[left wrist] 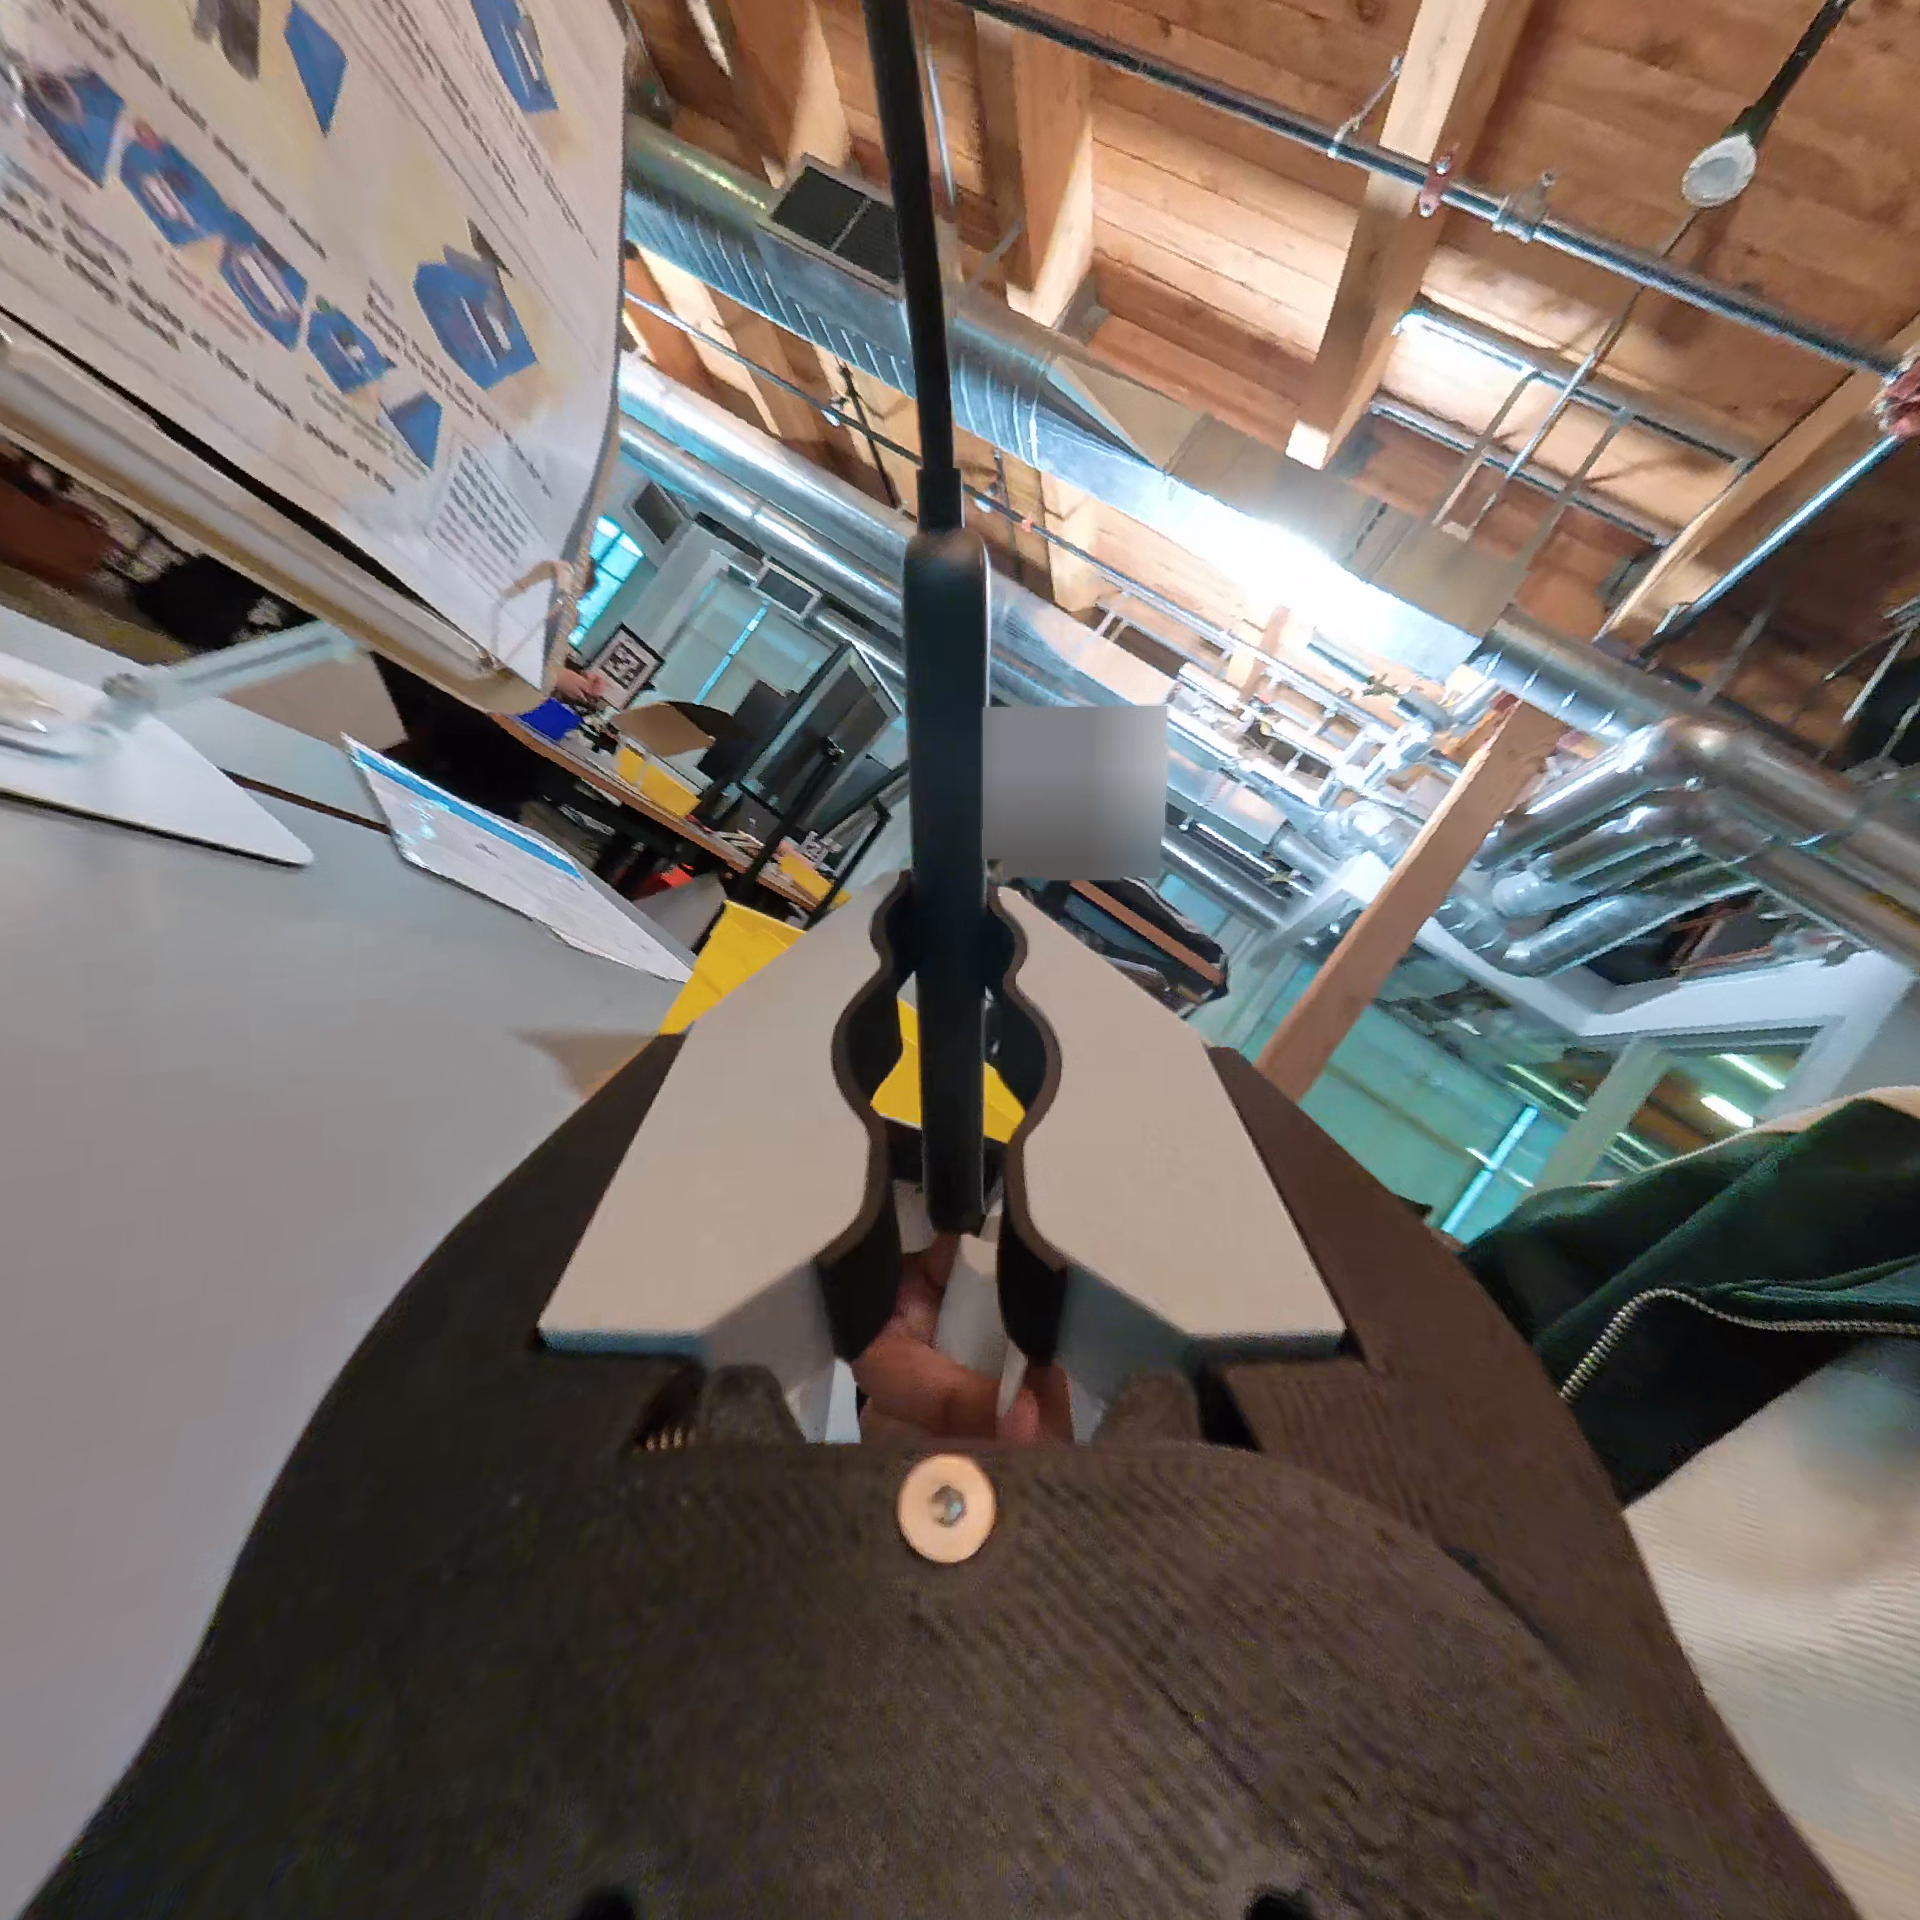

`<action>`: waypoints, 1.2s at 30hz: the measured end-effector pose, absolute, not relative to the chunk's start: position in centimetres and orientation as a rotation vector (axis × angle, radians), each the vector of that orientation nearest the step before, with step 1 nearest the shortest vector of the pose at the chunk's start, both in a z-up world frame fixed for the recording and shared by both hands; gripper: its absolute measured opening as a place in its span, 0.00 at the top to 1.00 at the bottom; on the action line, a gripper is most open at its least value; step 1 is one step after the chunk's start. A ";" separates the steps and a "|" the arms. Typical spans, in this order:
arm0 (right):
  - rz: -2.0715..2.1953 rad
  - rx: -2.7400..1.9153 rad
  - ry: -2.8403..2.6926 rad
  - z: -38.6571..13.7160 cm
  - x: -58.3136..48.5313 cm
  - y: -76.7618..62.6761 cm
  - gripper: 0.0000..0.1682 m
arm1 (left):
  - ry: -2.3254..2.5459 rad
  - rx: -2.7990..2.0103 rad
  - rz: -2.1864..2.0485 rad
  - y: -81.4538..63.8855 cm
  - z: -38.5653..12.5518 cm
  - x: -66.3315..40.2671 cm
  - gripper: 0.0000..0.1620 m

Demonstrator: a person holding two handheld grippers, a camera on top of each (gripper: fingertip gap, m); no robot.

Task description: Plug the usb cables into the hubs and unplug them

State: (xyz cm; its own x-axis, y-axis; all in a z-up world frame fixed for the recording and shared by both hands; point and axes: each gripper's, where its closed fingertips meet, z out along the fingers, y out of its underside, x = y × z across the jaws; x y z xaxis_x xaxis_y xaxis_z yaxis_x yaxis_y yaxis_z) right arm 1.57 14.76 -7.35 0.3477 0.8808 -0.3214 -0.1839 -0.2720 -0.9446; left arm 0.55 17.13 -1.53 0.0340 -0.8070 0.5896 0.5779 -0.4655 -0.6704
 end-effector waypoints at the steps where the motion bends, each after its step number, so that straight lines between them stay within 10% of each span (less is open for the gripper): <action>1: 1.189 -1.462 -0.659 -7.0 1.7 14.9 0.75 | 0.263 -1.230 -1.636 17.1 -1.4 0.2 0.95; 23: 0.677 -1.284 -1.280 -0.9 -18.0 22.8 0.77 | -0.228 -1.159 -1.028 14.5 -1.3 -17.6 0.95; 36: 0.124 -1.407 -1.769 -8.0 -35.4 27.9 0.69 | -0.437 -1.119 -0.642 12.6 -1.8 -35.7 0.95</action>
State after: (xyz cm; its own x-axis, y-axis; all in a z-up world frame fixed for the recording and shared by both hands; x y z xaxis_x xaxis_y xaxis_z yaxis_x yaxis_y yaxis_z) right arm -35.40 27.94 -7.99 -0.0056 0.8381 0.5456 0.7538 0.3620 -0.5484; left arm -35.72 12.58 -1.76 0.7425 -0.2521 0.6206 0.6698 0.2884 -0.6842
